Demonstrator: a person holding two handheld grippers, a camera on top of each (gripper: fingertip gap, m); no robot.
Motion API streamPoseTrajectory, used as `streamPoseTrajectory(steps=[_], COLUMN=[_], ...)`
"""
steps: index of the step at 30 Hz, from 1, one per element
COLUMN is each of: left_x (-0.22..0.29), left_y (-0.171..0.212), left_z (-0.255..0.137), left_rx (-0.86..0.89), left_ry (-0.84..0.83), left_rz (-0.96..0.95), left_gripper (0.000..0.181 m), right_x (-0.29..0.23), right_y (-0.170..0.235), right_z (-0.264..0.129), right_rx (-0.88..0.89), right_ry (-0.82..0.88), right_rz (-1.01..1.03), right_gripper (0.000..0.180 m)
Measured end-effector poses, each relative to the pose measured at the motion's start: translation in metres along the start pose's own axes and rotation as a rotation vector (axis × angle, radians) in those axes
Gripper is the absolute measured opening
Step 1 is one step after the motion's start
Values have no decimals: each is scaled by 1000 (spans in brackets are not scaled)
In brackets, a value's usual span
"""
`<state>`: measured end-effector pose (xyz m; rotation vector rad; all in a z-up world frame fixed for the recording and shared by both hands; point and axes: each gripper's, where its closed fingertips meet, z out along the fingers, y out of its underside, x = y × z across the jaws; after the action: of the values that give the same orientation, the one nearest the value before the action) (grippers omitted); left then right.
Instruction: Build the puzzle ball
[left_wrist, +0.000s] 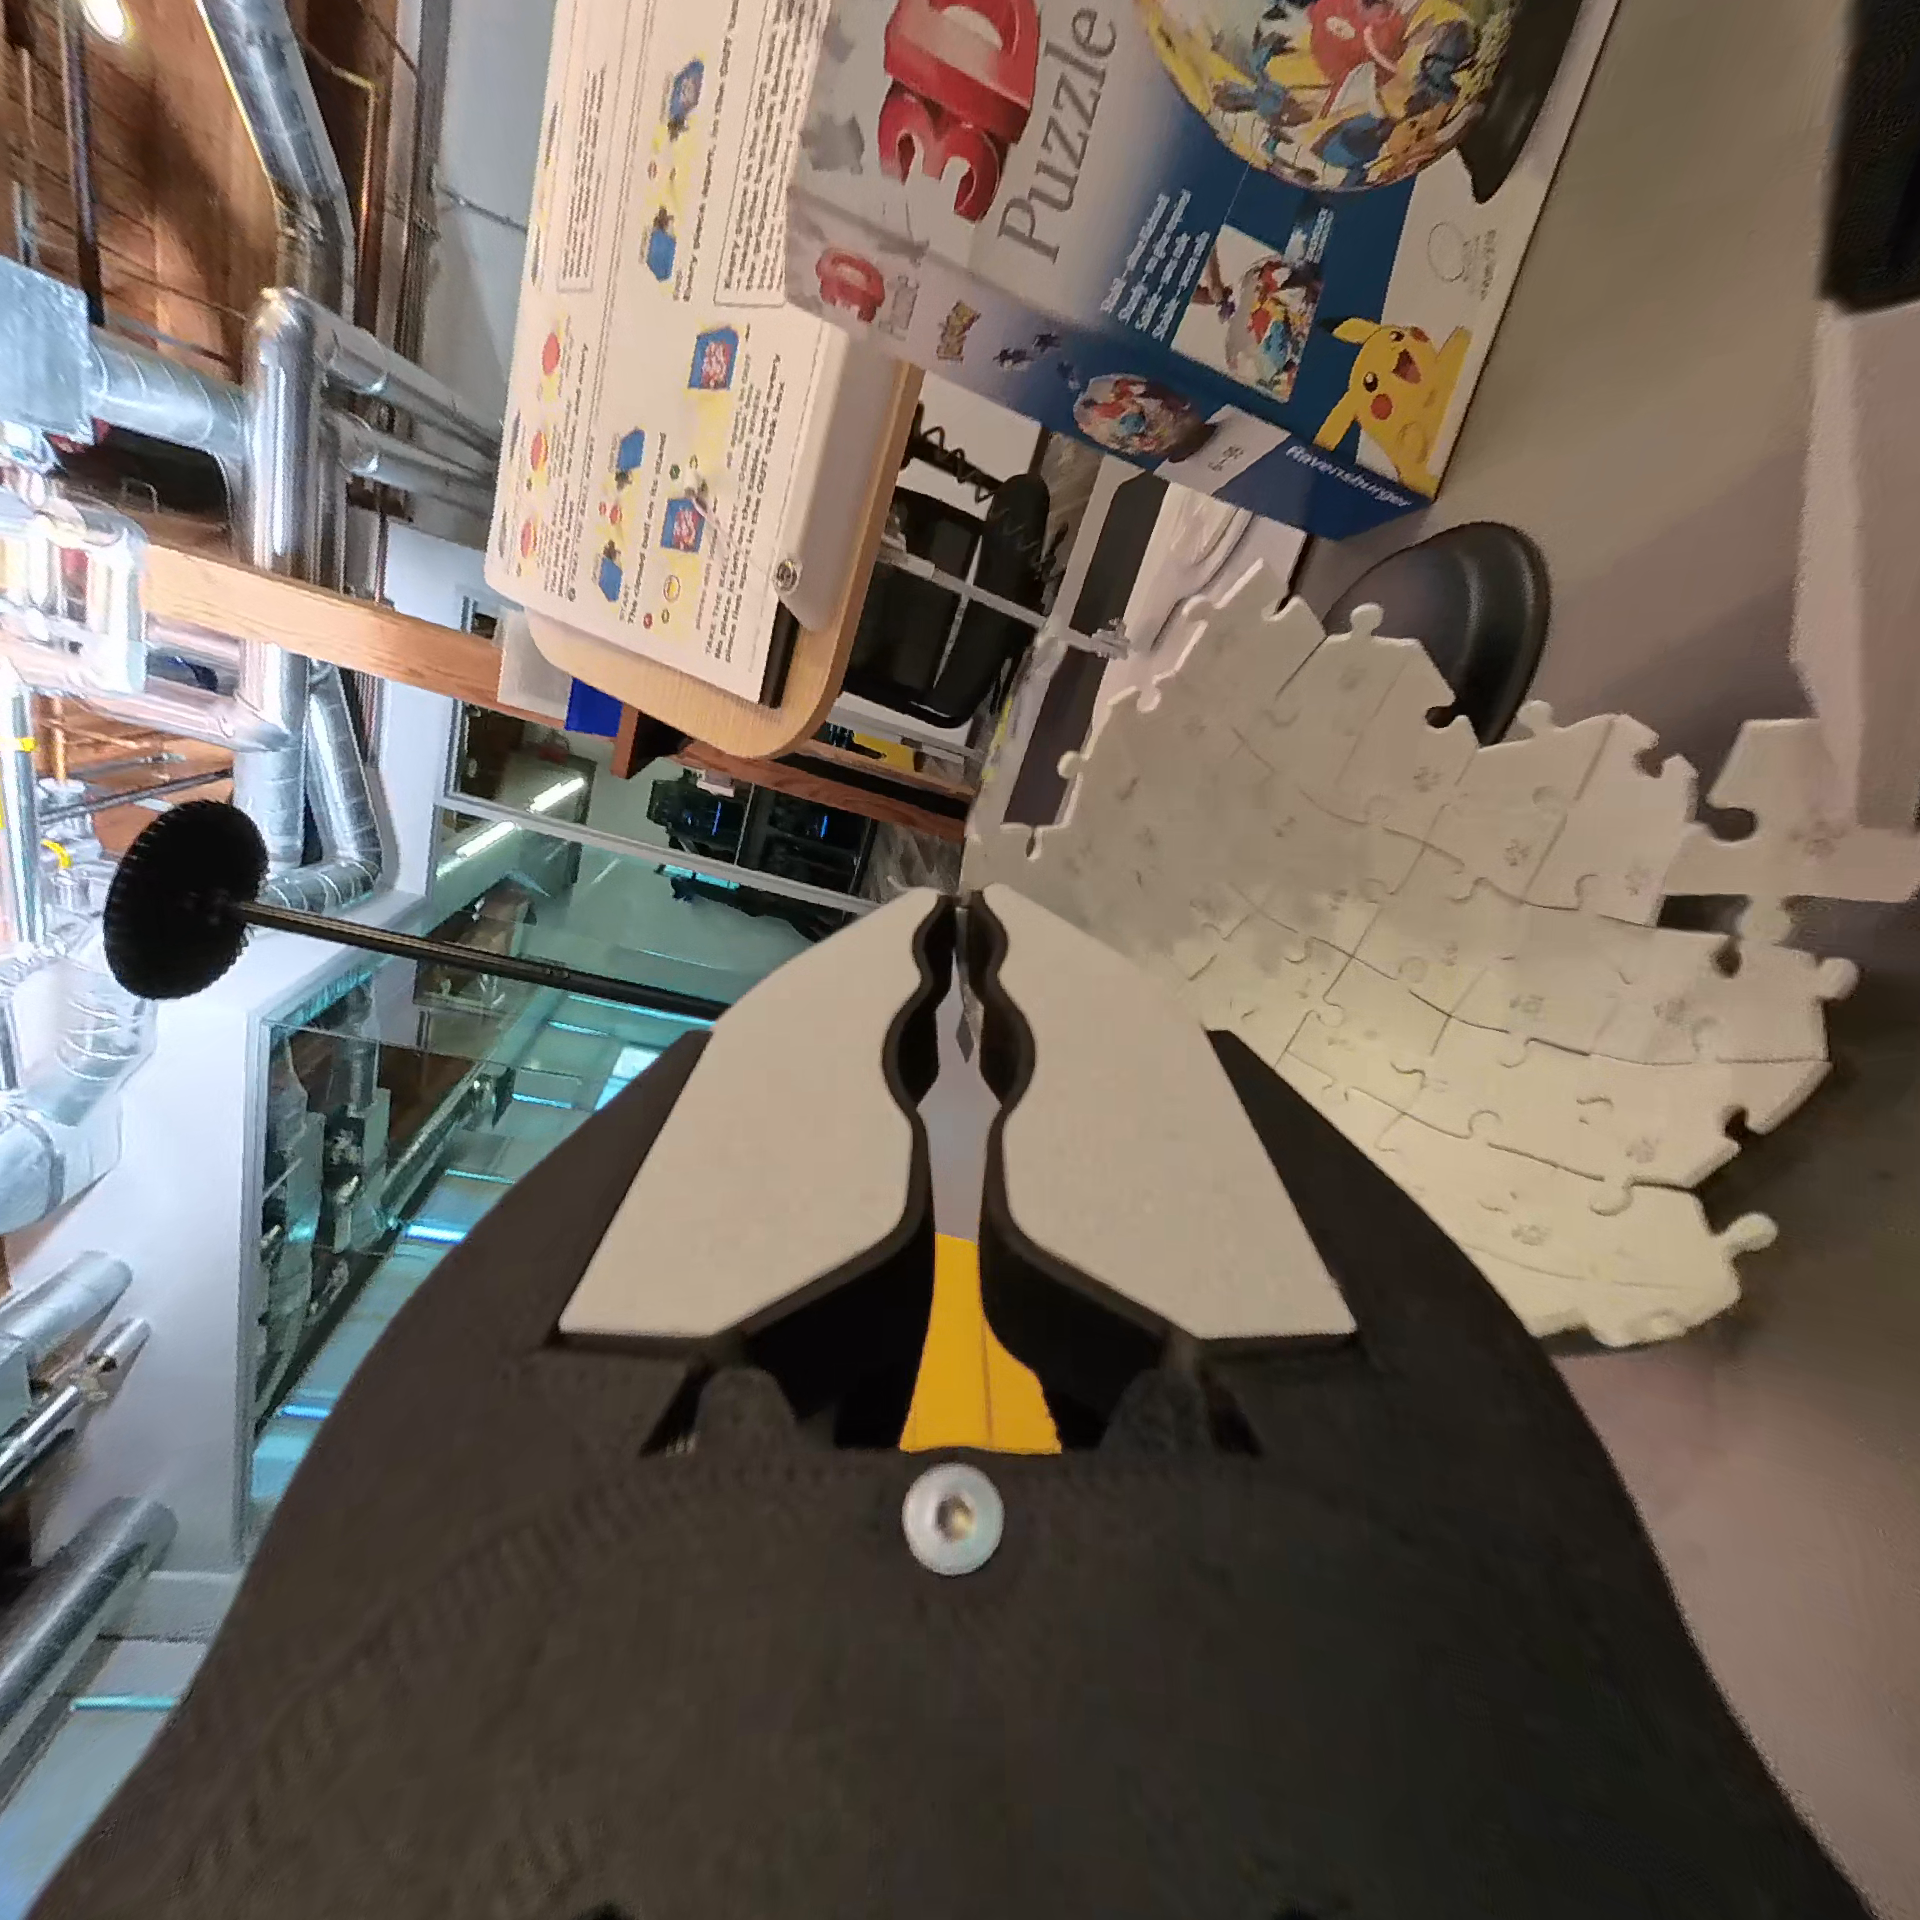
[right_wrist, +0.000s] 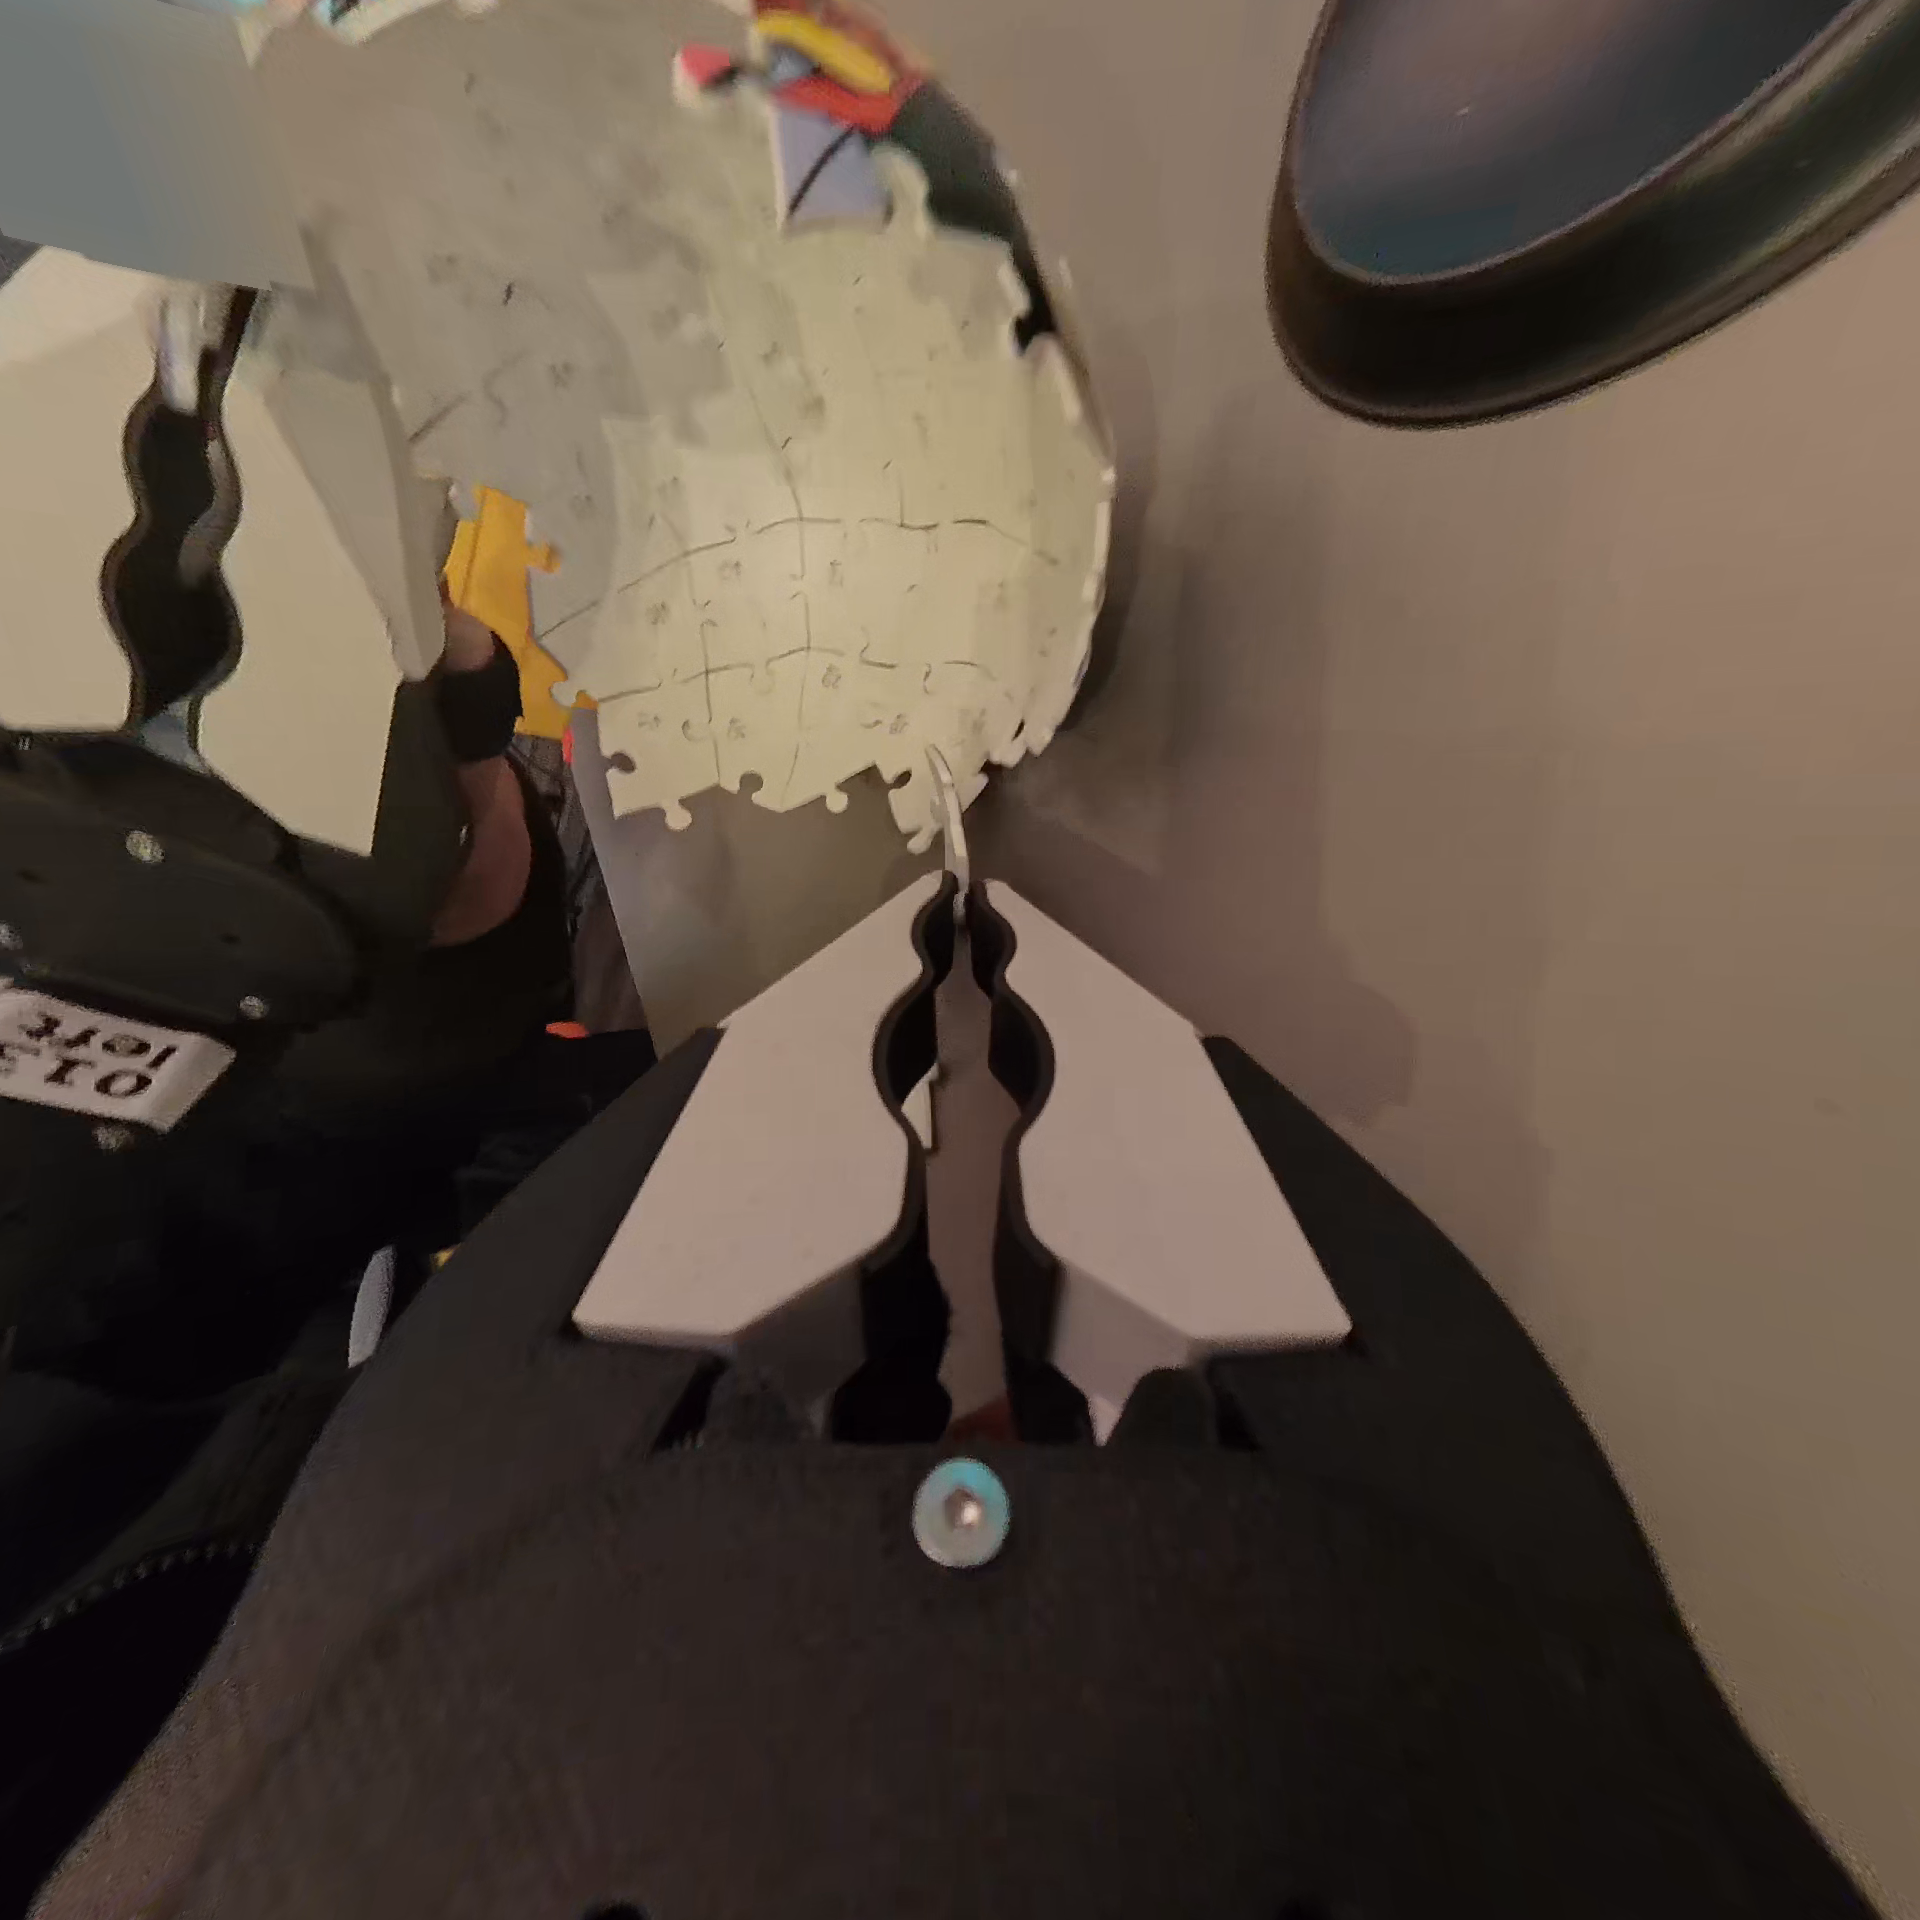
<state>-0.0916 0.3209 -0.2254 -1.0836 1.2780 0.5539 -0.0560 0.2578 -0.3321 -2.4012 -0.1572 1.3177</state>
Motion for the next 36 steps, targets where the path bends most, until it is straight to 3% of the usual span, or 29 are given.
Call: streamPoseTrajectory(steps=[9,16,21,25,28,36], left_x=[2,3,3,5,5,6], left_y=[-10,-10,-12,-15,-18,-21], left_z=[-5,-5,-6,-6,-6,-7], left_rx=[46,56,60,71,77,85], left_ry=[-17,-23,-24,-24,-25,-25], left_rz=[30,43,44,41,47,63], left_gripper=[2,2,2,2,2,2], right_x=[6,3,3,-7,-2,12], right_y=[1,1,2,-5,-6,-13], right_z=[9,5,-10,-13,-3,8], right_rx=[6,23,30,30,-10,-33], right_ry=[34,79,210,307,402,507], right_rz=[70,30,-151,-503,-714,-873], right_gripper=[0,20,26,2,0,0])
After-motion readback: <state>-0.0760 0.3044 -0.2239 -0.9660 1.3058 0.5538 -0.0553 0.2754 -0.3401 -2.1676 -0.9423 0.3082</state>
